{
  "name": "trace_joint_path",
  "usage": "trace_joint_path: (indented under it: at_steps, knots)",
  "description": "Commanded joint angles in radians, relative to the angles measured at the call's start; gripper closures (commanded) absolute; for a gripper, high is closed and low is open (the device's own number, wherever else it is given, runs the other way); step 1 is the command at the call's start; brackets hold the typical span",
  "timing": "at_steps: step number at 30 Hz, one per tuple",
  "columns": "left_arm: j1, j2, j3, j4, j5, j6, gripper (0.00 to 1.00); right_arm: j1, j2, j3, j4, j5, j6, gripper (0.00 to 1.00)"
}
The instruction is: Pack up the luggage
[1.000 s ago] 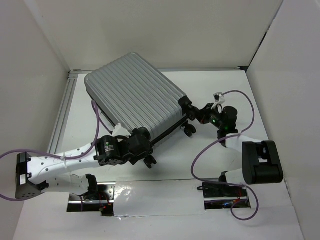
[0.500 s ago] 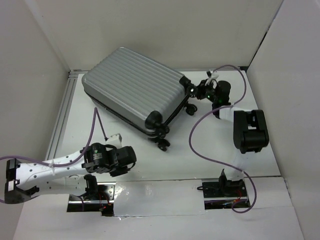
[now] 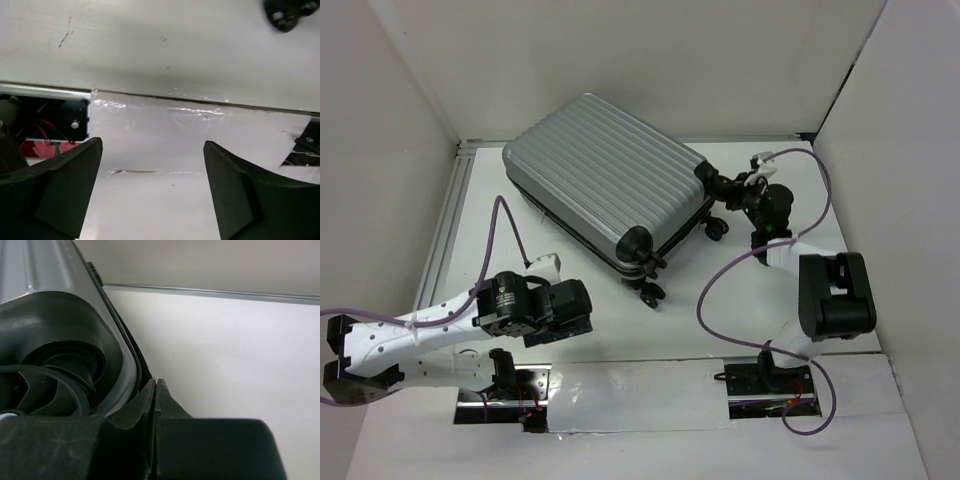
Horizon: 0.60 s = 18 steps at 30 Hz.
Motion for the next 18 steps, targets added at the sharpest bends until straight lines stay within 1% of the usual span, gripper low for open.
trace_joint_path:
  at_steps: [1,2,4,5,6,7,8,9,10,11,12,13,14,15,16,17,18]
  knots:
    - [-0.001,0.071,0.126,-0.021,-0.096,0.046,0.0,0.062,-0.196,-0.093,0.221,0.148,-0.052,1.0]
    - [-0.001,0.071,0.145,-0.021,-0.096,0.046,0.0,0.086,-0.23,-0.093,0.221,0.148,-0.052,1.0]
    - [-0.001,0.109,0.18,-0.002,-0.121,0.08,0.0,0.125,-0.301,-0.154,0.191,0.259,-0.005,1.0]
    - [-0.001,0.12,0.2,-0.002,-0.142,0.095,0.0,0.15,-0.362,-0.155,0.154,0.318,0.053,1.0]
    - [-0.001,0.131,0.243,0.021,-0.171,0.131,0.0,0.181,-0.381,-0.174,0.151,0.276,0.086,1.0]
    - [-0.001,0.154,0.271,0.021,-0.182,0.151,0.0,0.21,-0.395,-0.205,0.163,0.275,0.072,1.0]
    - [0.009,0.163,0.297,0.021,-0.182,0.168,0.0,0.272,-0.425,-0.196,0.066,0.292,0.055,1.0]
    - [0.009,0.172,0.332,0.04,-0.196,0.186,0.0,0.3,-0.445,-0.184,0.001,0.356,0.04,1.0]
    - [0.009,0.172,0.344,0.079,-0.217,0.223,0.0,0.322,-0.467,-0.198,-0.038,0.386,0.04,1.0]
    - [0.009,0.186,0.357,0.102,-0.227,0.24,0.0,0.34,-0.523,-0.227,-0.049,0.398,0.051,1.0]
    - [0.009,0.201,0.378,0.132,-0.227,0.299,0.0,0.363,-0.556,-0.251,-0.07,0.409,0.105,1.0]
    - [0.009,0.201,0.387,0.168,-0.227,0.33,0.0,0.363,-0.585,-0.276,-0.099,0.409,0.136,1.0]
    - [0.009,0.217,0.387,0.238,-0.227,0.362,0.0,0.379,-0.615,-0.285,-0.128,0.4,0.155,1.0]
    - [0.009,0.217,0.398,0.278,-0.216,0.397,0.0,0.403,-0.673,-0.285,-0.201,0.4,0.175,1.0]
    - [0.009,0.24,0.409,0.312,-0.206,0.446,0.0,0.419,-0.704,-0.325,-0.222,0.389,0.222,1.0]
    - [0.009,0.25,0.42,0.338,-0.205,0.459,0.0,0.434,-0.737,-0.349,-0.234,0.38,0.238,1.0]
    - [0.021,0.264,0.439,0.382,-0.186,0.477,0.0,0.469,-0.802,-0.372,-0.265,0.38,0.265,1.0]
